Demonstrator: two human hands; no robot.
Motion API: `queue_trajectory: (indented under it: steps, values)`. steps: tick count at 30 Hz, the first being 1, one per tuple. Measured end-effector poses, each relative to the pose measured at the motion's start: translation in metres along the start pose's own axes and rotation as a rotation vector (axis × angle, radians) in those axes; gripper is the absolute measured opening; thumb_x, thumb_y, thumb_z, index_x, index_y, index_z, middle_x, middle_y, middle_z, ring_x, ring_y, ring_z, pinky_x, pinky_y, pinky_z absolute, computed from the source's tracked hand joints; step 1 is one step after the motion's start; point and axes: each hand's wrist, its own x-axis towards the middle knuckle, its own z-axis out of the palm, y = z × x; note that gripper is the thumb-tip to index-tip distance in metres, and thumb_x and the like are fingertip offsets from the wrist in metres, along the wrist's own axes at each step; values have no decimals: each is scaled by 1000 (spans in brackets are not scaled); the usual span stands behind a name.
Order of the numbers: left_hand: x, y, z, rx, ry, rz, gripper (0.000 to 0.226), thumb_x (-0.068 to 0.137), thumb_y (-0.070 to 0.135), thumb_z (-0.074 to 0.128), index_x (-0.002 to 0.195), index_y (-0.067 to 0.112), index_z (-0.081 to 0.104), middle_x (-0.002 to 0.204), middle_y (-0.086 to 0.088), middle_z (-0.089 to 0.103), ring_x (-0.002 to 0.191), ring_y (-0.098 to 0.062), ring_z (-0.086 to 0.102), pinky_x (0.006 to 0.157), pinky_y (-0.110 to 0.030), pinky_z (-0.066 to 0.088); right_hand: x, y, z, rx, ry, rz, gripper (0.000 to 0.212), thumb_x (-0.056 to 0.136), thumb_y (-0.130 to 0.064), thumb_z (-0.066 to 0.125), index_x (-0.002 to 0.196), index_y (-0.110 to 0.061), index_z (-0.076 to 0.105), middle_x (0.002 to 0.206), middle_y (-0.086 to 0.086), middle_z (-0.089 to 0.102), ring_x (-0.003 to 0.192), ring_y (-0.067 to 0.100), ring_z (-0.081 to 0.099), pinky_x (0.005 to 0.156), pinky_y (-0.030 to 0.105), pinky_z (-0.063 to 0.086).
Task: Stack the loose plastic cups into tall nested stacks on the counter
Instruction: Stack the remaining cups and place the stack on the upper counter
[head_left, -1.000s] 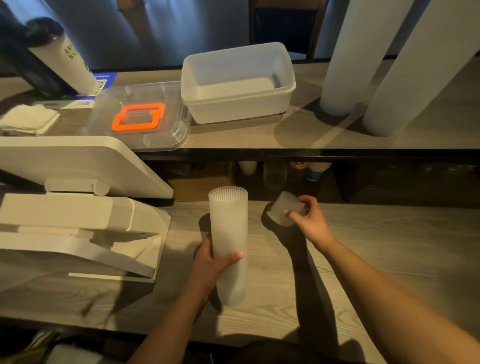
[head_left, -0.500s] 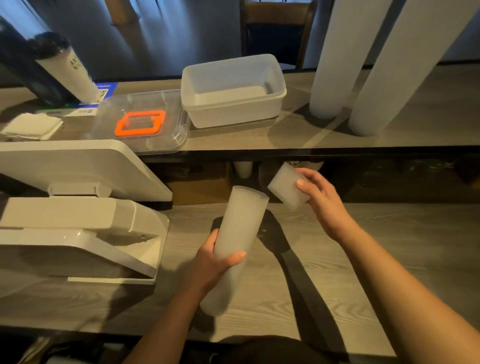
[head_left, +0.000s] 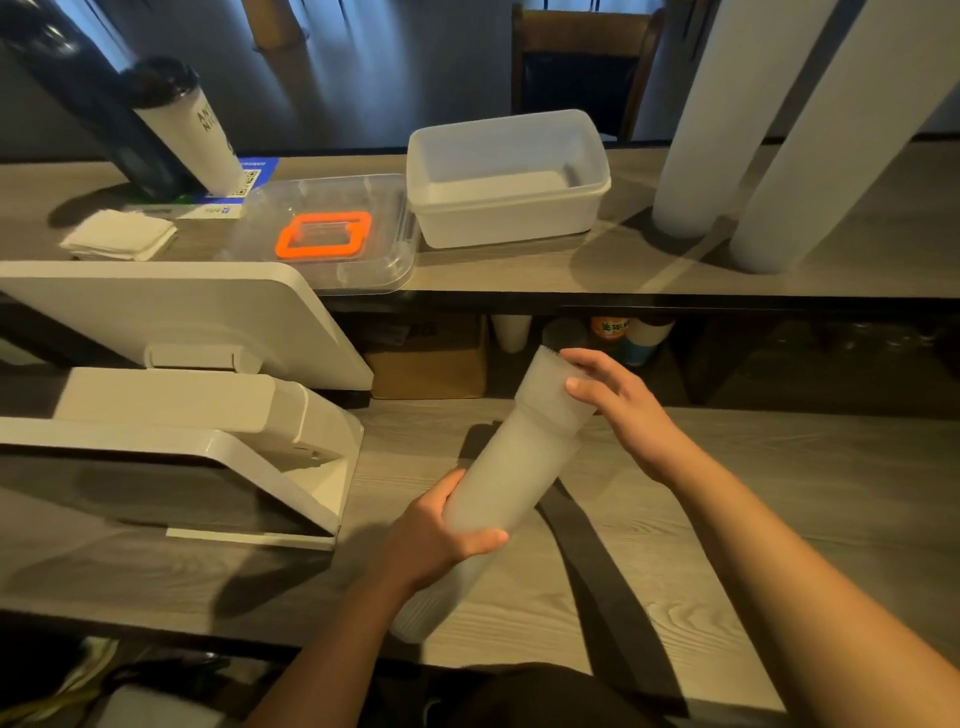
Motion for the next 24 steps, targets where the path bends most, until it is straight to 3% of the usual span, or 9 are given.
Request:
queue_trajectory:
  steps: [5, 8, 13, 17, 19, 22, 24]
  values:
    - [-3, -6, -6, -17, 22, -6, 86, 52, 62, 78, 128, 40, 43, 118, 14, 55, 104, -5, 57, 75, -18, 48, 3, -1, 10, -5, 7, 33, 55, 82, -54, 59, 134, -33, 54, 129, -8, 56, 117, 8, 53, 86, 24, 44]
    - [-4, -9, -8, -10, 20, 10, 86, 51, 65, 75, 127, 41, 43, 117, 15, 55, 104, -4, 56, 75, -18, 48, 1, 0, 16, -39, -13, 32, 54, 82, -54, 59, 132, -34, 54, 129, -11, 54, 118, 5, 51, 88, 23, 43]
    - [-2, -12, -11, -56, 51, -7, 79, 50, 65, 77, 120, 46, 46, 117, 13, 58, 106, -9, 58, 89, -35, 55, -8, 5, 38, -55, -148, 73, 62, 86, -68, 50, 141, -37, 46, 136, -19, 50, 123, -2, 47, 97, 21, 41]
    - [-5, -14, -14, -65, 38, -22, 83, 49, 65, 75, 122, 42, 45, 116, 13, 57, 104, -8, 58, 80, -26, 51, -8, 13, 44, -24, -158, 109, 56, 96, -66, 39, 145, -37, 44, 138, -21, 50, 125, -2, 47, 103, 24, 39]
    - [-4, -17, -16, -70, 35, -39, 85, 50, 67, 73, 124, 40, 44, 117, 12, 57, 105, -8, 58, 83, -28, 52, -2, 22, 47, 37, -40, 146, 53, 98, -61, 40, 143, -33, 46, 134, -17, 54, 121, 0, 51, 102, 25, 41]
    - [-2, -20, -18, -86, 66, -67, 88, 51, 69, 71, 128, 34, 47, 118, 9, 59, 107, -13, 60, 88, -36, 55, 13, 43, 46, 118, 322, 201, 41, 97, -52, 54, 129, -27, 57, 116, -7, 64, 111, 12, 60, 93, 28, 49]
    - [-3, -22, -18, -100, 101, -82, 91, 50, 69, 70, 130, 30, 48, 118, 7, 60, 107, -14, 61, 87, -37, 56, 25, 58, 42, 63, 459, 239, 48, 93, -50, 63, 131, -21, 56, 115, -5, 63, 106, 11, 61, 86, 24, 48]
